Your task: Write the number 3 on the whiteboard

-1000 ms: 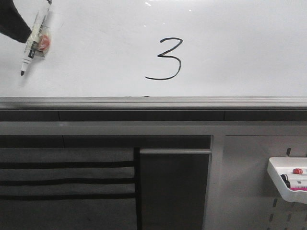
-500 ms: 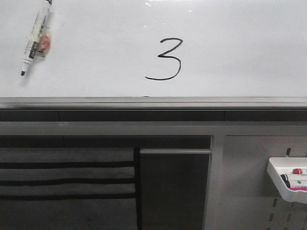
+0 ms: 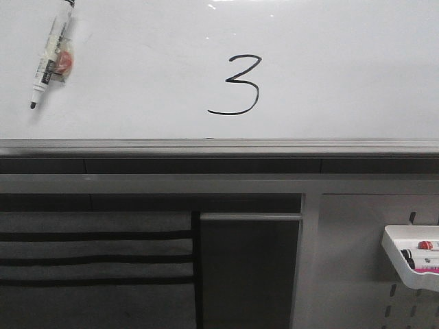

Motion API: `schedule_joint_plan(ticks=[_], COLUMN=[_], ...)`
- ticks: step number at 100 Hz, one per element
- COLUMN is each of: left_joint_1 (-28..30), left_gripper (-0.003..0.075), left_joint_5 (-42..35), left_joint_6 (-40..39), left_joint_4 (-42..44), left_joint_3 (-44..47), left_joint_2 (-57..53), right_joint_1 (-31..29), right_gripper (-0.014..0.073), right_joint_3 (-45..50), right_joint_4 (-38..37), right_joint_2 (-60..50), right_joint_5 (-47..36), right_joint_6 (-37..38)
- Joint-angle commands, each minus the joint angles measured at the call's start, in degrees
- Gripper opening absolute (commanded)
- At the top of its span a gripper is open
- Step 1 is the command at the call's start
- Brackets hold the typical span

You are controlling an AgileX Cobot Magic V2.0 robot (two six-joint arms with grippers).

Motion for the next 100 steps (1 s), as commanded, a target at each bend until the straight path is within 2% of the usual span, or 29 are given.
schedule_joint_plan(ticks=[1,9,51,60,88,100], left_joint_1=[0.30,0.30,0.30,0.52,9.16,11.58], left_gripper=[-0.0018,-0.0018,-0.0018,-0.0018,-0.0018,-0.0018], left_joint_5=[-11.39,-13.63,-13.63,-13.63,-14.38,-15.02], left_joint_6=[-1.04,-1.04,-1.04,-1.04,-1.04,-1.04], left_joint_4=[-1.04,-2.90,-2.90,-2.90,0.33,-0.23], left_joint_3=[1.99,4.71,13.88,16.05,24.62,25.94], left_joint_2=[-1.11,-1.23,-1.23,-4.83,-23.80,-23.04], right_joint_1=[-0.35,-0.35,-0.35,-0.35,-0.35,-0.35], right_gripper=[-0.0062,-0.0062,-0.0066,-0.0066,-0.0066,-0.0066], right_joint_3=[1.68,3.61,5.80,5.80,5.80,5.80], right_joint_4=[0.32,0.32,0.32,0.32,0.32,0.32], right_joint_2=[-0.52,-0.60,-0.60,-0.60,-0.60,-0.60], right_joint_5=[-13.65,-16.64,-15.77,-15.68,-15.68,-15.51], right_joint_6=[0.17,0.17,0.17,0.17,0.17,0.17])
